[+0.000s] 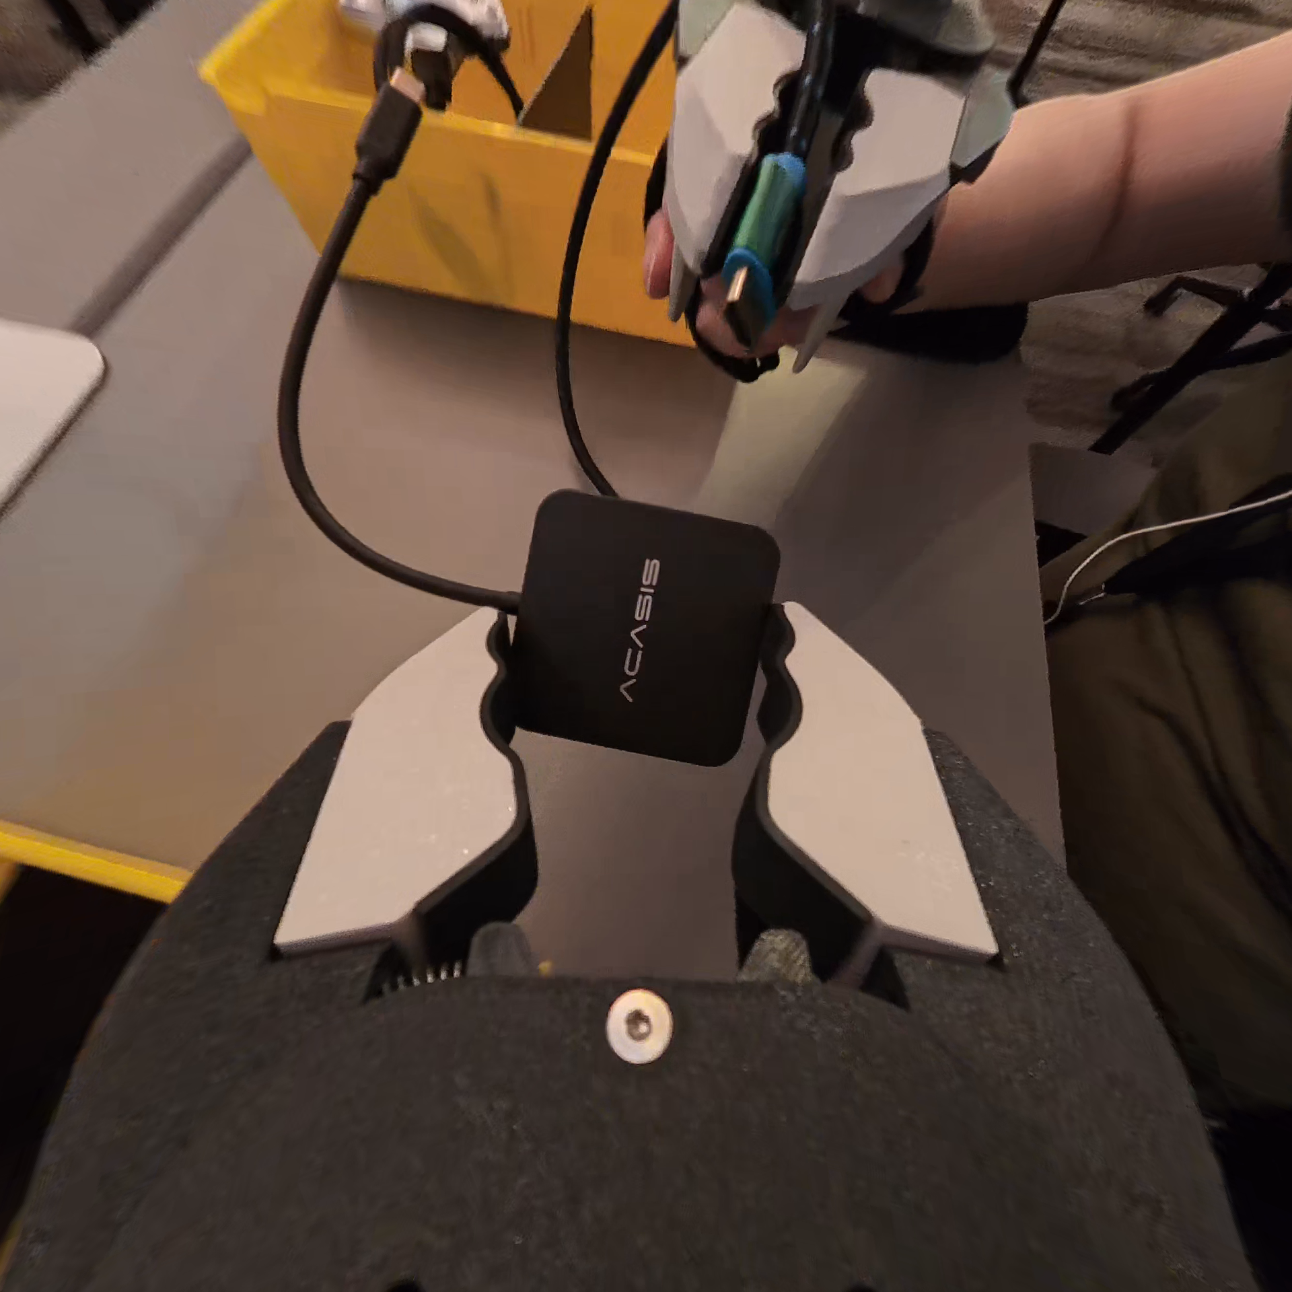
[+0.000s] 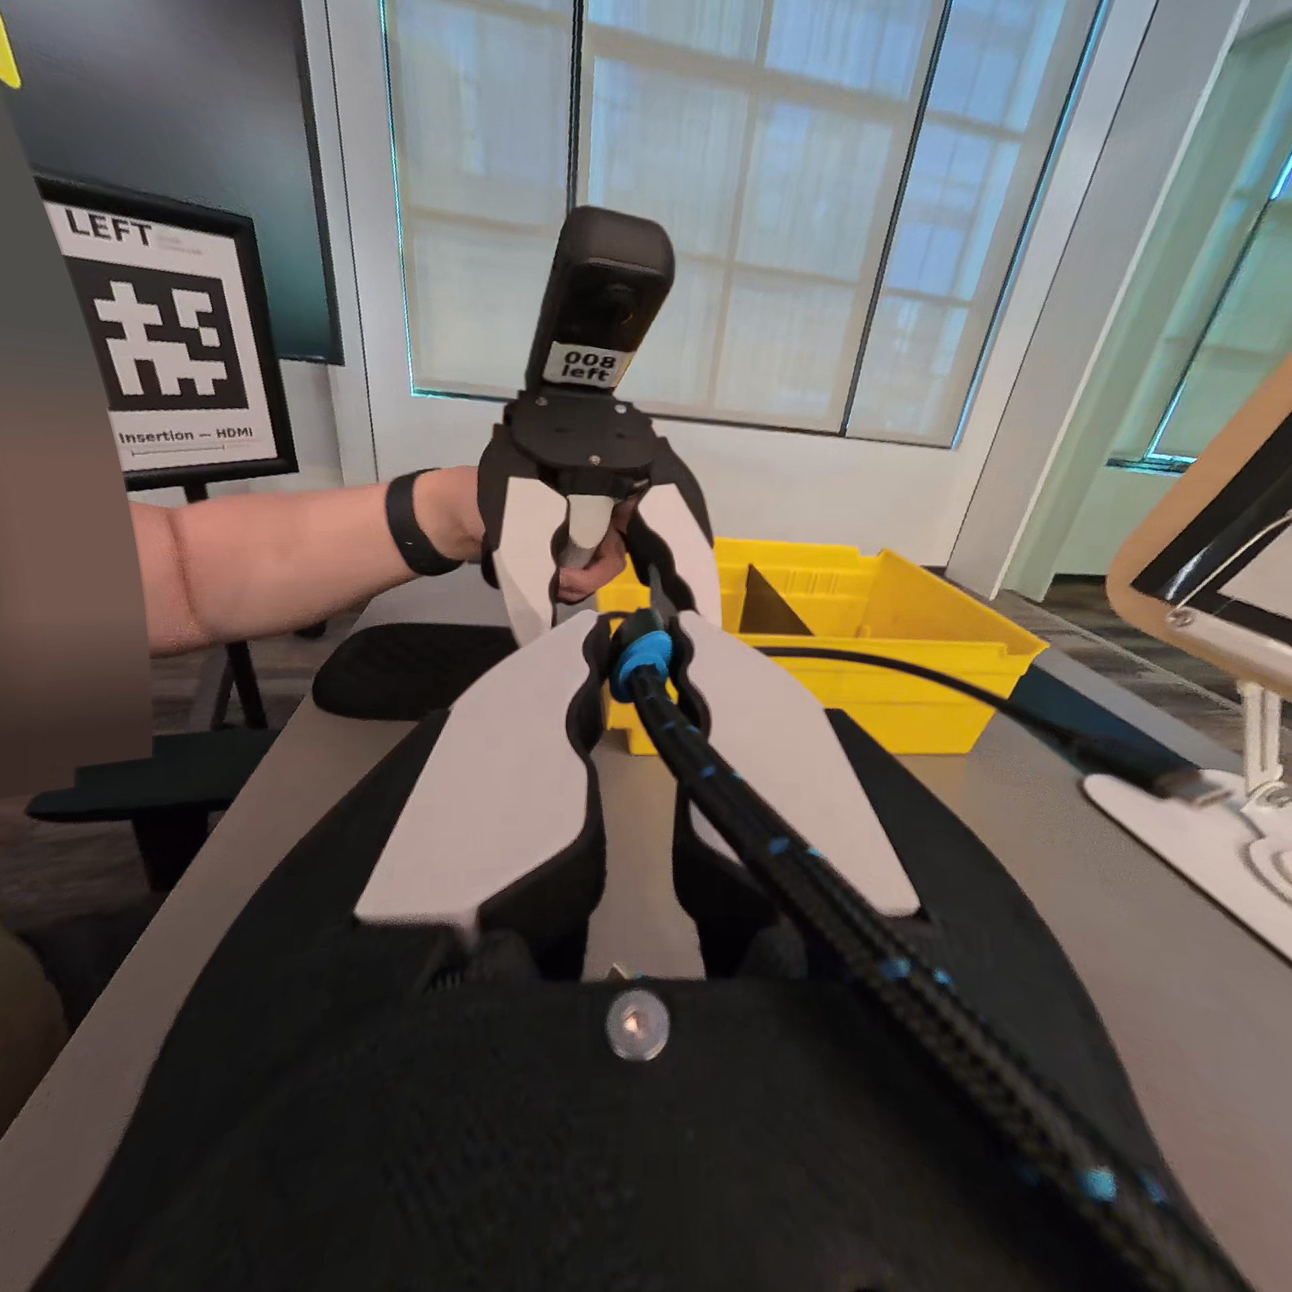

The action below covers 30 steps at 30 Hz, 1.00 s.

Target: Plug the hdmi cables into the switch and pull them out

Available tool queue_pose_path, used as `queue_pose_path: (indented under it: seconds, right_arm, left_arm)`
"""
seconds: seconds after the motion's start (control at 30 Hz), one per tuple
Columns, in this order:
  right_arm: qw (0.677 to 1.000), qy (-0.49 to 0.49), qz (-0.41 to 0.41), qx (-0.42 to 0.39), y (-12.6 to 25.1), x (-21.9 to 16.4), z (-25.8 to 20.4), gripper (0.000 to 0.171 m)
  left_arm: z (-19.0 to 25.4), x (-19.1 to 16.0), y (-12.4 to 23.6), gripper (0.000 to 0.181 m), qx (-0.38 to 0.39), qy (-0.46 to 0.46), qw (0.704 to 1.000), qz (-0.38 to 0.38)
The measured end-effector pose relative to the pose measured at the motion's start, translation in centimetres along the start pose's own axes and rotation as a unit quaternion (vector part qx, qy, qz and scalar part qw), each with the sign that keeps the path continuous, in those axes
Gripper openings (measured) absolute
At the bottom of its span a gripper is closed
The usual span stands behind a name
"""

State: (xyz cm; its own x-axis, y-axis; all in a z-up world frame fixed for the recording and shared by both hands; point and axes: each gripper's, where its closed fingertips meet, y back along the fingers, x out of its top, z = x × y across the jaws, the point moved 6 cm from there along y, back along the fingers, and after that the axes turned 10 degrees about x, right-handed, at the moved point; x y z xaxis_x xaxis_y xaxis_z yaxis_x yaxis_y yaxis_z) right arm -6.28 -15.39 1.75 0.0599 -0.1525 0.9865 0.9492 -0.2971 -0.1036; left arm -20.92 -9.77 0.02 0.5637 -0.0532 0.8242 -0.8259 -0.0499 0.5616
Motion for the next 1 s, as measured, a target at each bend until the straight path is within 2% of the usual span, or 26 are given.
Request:
queue_pose_path:
  seconds: [0.17, 0.27, 0.4, 0.5, 0.57, 0.73, 0.9, 1.0]
  right_arm:
    - [0.999, 0.021, 0.023, -0.021, 0.7, 3.4, 0.5, 0.016]
    - [0.998, 0.055, 0.014, -0.028, 0.3, 6.3, 1.1, 0.016]
    - [0.995, 0.093, -0.015, -0.034, -1.3, 9.3, 2.7, 0.016]
    - [0.997, 0.070, -0.022, -0.024, -2.3, 10.4, 3.6, 0.016]
    - [0.998, 0.040, -0.015, -0.034, -2.3, 10.2, 4.2, 0.016]
    - [0.996, -0.082, 0.008, -0.013, -2.0, 7.4, 5.7, 0.015]
    - [0.964, -0.256, 0.067, 0.027, -1.8, 5.2, 7.2, 0.015]
    - [0.957, -0.278, 0.071, 0.031, -1.7, 4.1, 7.8, 0.015]
  left_arm:
    - [-1.5, 4.7, 2.1, 0.069, -0.041, -0.086, 0.994, 0.052]
    - [-2.9, 7.8, 3.0, 0.069, -0.022, -0.151, 0.986, 0.064]
    - [-4.3, 10.8, 3.4, 0.069, -0.006, -0.186, 0.980, 0.078]
    - [-5.4, 10.7, 2.8, 0.069, 0.043, -0.197, 0.976, 0.085]
    - [-5.4, 9.6, 2.4, 0.069, 0.041, -0.185, 0.976, 0.103]
    - [-5.8, 8.3, 2.4, 0.069, 0.050, -0.180, 0.978, 0.089]
    - [-7.0, 7.6, 2.5, 0.069, 0.071, -0.176, 0.979, 0.078]
    - [-7.5, 7.1, 2.3, 0.069, 0.071, -0.171, 0.980, 0.068]
